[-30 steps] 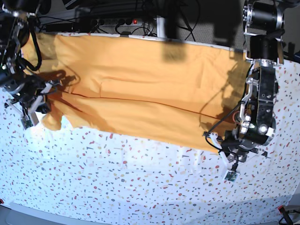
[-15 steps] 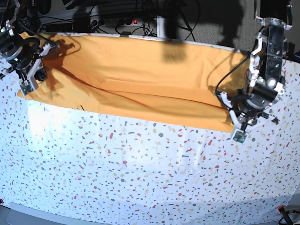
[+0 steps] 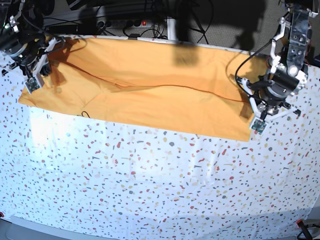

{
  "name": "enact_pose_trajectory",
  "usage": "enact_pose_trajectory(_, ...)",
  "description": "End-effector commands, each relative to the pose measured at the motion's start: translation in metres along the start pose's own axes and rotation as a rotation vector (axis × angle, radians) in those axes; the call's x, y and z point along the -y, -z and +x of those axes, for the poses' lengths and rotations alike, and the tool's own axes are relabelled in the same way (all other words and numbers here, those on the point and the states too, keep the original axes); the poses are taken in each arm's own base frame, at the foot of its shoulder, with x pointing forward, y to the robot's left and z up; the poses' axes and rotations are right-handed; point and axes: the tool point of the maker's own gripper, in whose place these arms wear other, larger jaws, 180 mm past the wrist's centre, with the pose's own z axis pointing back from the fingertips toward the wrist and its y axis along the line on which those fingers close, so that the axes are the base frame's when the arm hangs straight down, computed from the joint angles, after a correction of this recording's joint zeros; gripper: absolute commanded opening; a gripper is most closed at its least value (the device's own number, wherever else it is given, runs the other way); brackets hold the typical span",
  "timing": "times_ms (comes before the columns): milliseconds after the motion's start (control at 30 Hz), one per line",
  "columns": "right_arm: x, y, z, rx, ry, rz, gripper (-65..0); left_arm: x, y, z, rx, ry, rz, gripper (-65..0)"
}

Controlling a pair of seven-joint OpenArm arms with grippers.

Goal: Fold the T-shirt properly
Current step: 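Lift the held edge with both grippers and fold it over the shirt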

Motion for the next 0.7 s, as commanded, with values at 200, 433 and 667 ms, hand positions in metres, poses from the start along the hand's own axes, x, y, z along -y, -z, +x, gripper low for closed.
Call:
enact_pose_trajectory(200,0.011,-0.005,-0.003,-0.033,-0.04,-0.048,-65.0,-0.008,-0.004,0.012,0.043,0.005,0.022,-65.0)
enact_pose_trajectory(433,0.011,-0.005,-0.002,-0.031,-0.039,-0.046,-64.2,-0.007,-0.004,0.017,0.072,0.002,0.016,-65.0)
enact_pose_trajectory(667,0.012,-0.005,-0.011,-0.08,-0.041,-0.053,-30.4,0.01,-0.007,0.036,0.177,-0.064,-0.082,-51.1)
